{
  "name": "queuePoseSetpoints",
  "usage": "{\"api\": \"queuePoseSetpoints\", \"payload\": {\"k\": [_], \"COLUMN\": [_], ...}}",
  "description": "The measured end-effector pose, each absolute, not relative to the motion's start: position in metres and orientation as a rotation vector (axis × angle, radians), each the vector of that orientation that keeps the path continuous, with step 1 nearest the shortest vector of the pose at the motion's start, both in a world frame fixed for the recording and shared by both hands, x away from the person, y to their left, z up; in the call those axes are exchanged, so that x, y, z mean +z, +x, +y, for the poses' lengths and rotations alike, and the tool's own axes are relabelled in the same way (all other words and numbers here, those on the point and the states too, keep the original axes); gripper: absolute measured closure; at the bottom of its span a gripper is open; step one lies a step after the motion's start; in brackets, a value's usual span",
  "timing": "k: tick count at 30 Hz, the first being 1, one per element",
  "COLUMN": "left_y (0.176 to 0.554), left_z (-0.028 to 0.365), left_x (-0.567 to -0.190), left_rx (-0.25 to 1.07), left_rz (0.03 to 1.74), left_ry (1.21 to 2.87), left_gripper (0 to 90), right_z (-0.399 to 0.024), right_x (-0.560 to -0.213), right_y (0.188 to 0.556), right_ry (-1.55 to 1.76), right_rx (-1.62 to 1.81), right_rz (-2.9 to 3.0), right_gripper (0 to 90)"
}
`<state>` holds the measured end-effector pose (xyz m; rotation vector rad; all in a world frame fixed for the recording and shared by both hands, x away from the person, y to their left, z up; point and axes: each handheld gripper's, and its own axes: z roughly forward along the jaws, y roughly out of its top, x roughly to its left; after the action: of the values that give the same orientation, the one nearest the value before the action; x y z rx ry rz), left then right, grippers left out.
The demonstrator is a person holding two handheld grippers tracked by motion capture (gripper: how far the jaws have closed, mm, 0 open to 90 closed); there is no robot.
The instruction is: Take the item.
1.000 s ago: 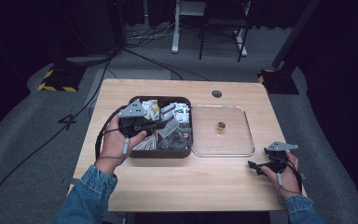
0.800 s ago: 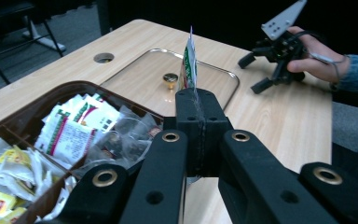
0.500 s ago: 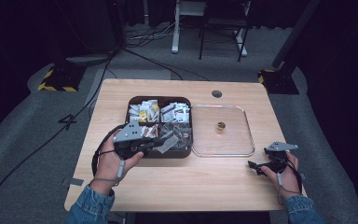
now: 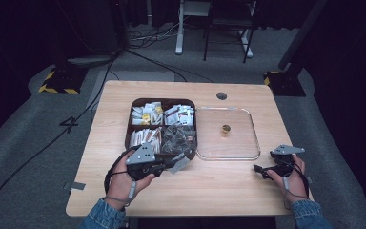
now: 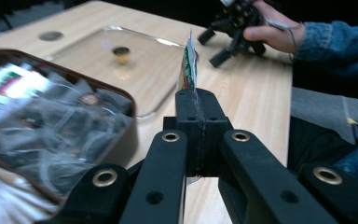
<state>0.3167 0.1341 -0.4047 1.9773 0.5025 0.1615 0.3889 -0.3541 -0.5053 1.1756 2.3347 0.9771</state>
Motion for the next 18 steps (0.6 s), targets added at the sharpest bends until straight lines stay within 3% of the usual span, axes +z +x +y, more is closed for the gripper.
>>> {"api": "queuePoseSetpoints", "payload": {"k": [10,18], "left_y": [0.318,0.321], "left_z": [0.116,0.108], "left_x": [-0.437,-0.45], "left_rx": [0.001,-0.045], "left_rz": [0.524,0.532], "left_ry": [2.003,2.039], "left_gripper": [89.8,89.8], "right_z": [-0.354,-0.354], "right_x": [-0.505,-0.505], "right_y": [0.389,0.389], "right_ry": [1.169,1.169], "right_rx": [0.978,0.978], "right_rz": [2.338,2.338], "right_gripper": [0.2,0.2]}}
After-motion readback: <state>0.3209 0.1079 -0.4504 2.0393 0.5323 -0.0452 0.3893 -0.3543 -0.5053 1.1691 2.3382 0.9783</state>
